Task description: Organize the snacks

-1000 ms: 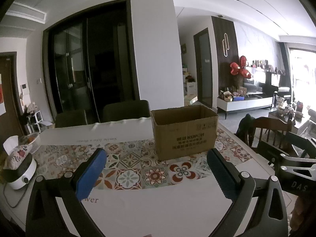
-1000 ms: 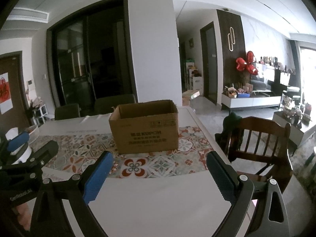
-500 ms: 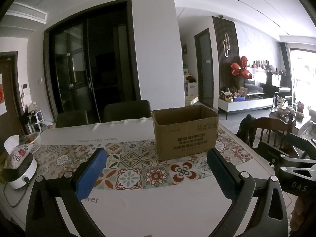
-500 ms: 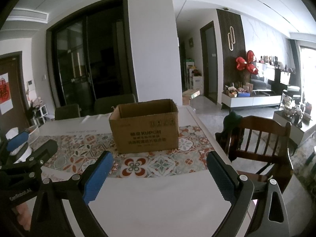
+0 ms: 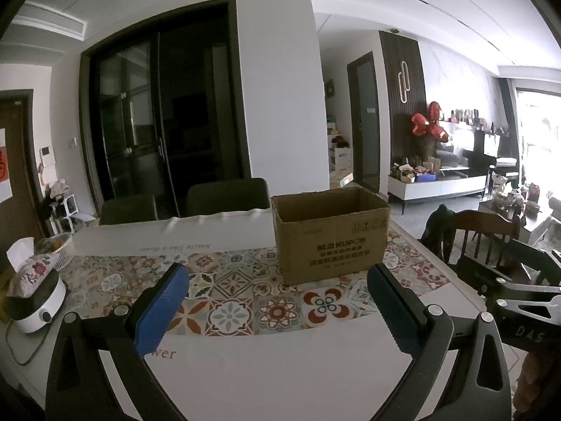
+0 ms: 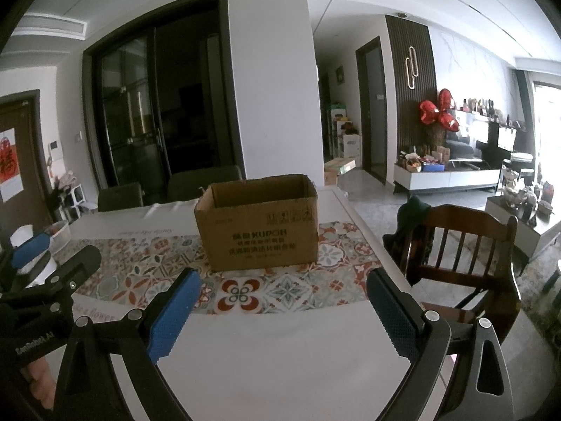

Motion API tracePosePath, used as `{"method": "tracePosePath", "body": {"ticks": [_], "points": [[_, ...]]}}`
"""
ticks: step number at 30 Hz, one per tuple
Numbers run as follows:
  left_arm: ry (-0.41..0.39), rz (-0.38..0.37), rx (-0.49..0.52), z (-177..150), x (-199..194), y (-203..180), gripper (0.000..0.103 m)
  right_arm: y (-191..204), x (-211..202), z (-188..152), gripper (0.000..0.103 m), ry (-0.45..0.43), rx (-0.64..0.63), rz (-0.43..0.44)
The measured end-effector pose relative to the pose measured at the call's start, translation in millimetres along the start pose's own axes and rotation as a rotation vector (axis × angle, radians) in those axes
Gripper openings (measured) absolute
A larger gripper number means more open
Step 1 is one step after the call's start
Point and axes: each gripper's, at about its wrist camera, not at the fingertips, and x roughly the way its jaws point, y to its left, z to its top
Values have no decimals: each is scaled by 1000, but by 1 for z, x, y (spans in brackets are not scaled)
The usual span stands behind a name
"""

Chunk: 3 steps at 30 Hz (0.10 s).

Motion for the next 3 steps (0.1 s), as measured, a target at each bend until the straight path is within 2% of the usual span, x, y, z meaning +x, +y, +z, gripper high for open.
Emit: {"method": "tracePosePath", "body": {"ticks": [3], "points": [[-3,5,0,-1,-1,0,103,0,0,-1,96,1,1,1]]}}
